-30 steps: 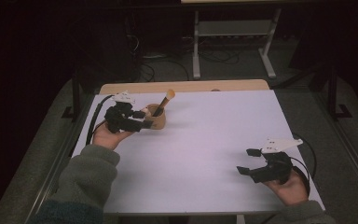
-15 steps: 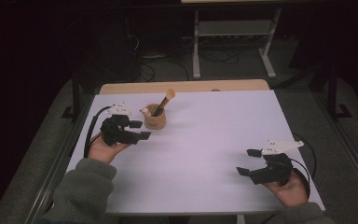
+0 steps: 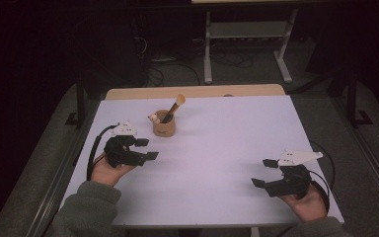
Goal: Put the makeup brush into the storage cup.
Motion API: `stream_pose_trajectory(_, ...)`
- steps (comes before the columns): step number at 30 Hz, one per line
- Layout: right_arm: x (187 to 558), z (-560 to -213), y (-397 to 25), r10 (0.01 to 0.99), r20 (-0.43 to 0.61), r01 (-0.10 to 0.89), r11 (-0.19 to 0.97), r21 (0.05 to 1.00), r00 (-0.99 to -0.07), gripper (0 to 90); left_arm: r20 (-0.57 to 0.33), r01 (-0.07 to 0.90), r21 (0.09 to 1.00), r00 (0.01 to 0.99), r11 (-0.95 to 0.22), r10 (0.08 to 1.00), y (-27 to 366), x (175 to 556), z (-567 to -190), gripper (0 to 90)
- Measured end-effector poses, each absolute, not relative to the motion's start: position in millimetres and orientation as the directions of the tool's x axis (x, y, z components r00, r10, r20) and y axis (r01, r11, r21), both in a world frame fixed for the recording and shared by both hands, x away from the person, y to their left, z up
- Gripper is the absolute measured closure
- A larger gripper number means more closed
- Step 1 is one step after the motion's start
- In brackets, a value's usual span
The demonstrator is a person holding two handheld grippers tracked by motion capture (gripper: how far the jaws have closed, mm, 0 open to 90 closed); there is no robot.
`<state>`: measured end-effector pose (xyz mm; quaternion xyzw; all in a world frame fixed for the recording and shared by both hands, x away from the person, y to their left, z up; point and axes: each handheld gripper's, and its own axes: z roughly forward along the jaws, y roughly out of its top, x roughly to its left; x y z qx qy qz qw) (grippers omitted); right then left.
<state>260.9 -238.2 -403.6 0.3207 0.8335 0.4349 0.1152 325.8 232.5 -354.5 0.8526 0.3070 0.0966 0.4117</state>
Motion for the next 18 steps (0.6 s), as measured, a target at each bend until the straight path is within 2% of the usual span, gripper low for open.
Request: stream_pose_trajectory(18,261,-407,-241,0.647,0.086,0.442,0.413,0.796,-0.758,19.8,-0.069,0.434,0.755,0.798,-0.491,0.599,236,299,-365,32.2)
